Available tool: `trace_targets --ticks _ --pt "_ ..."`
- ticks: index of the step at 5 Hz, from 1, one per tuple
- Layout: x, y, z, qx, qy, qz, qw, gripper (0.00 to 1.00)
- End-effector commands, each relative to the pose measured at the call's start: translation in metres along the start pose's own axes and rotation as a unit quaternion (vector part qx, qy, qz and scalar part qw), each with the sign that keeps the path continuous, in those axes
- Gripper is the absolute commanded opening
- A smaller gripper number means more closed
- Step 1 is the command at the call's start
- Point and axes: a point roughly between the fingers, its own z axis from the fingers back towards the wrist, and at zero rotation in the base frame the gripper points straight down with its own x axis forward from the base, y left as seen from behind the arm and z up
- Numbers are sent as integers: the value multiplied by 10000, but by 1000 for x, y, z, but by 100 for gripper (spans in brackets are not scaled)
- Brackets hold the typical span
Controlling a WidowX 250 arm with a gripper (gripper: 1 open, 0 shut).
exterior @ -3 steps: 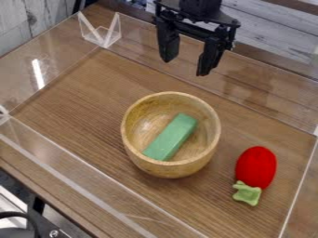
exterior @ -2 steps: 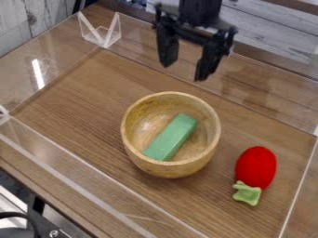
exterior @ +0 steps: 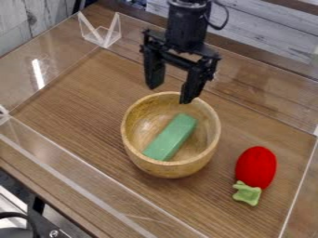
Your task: Remove the green block from the brown bowl and put it on the table
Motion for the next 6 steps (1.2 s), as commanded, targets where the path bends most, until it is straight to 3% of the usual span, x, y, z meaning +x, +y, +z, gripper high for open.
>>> trace_targets --ticks 1,2,4,5,6 --pt "-3 -5 2 43 -306 -25 9995 100" --pt "-2 -12 -16 42 -267 20 9996 100" --pt "-10 -15 -28 -42 -230 672 9975 100" --pt "-11 -16 -31 -67 -220 1002 9947 100" --pt "-8 -17 -42 -42 -219 1045 9943 100"
